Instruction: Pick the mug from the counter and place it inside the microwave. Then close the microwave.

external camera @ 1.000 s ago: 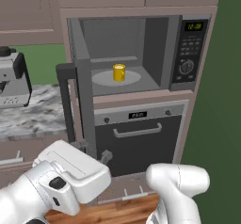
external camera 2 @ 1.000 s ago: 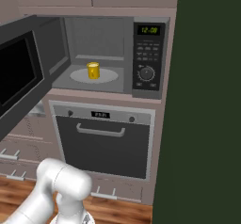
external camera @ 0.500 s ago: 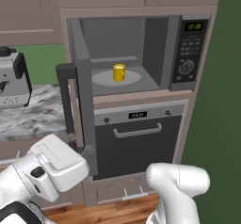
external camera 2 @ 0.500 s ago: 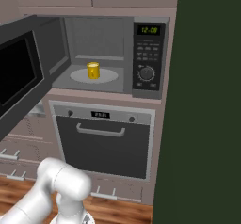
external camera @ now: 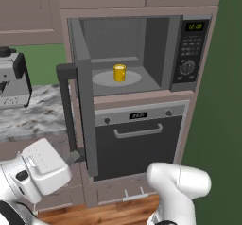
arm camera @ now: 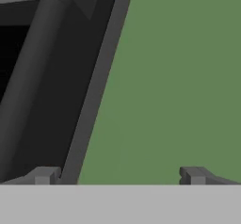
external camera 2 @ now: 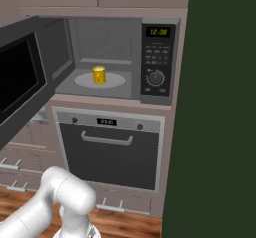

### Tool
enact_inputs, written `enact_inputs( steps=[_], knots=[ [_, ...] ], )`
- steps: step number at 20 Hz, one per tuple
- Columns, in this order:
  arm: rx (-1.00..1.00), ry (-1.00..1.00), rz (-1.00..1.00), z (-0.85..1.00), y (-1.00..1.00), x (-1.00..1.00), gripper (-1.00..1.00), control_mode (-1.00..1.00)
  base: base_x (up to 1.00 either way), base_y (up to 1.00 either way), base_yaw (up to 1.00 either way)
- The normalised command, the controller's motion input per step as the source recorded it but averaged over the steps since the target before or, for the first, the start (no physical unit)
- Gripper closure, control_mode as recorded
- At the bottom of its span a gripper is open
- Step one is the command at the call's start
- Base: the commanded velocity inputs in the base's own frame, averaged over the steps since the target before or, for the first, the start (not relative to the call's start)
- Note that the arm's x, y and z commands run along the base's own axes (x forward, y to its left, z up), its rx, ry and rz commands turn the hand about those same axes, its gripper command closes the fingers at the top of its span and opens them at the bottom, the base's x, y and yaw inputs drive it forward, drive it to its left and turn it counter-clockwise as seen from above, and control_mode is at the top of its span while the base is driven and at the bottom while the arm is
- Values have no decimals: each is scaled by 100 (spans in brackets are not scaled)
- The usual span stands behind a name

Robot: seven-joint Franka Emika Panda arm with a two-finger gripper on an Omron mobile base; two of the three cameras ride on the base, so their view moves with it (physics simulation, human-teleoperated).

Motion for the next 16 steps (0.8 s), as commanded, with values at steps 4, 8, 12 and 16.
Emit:
enact_inputs(
  steps=[4,8,12,16],
  knots=[
    [0,0,0,-18,14,16,-100,-100,0,0,0],
    [0,0,0,-26,10,26,-100,-100,0,0,0],
    [0,0,0,-24,8,35,-100,-100,0,0,0],
    [0,0,0,-10,4,37,-100,-100,0,0,0]
  ],
)
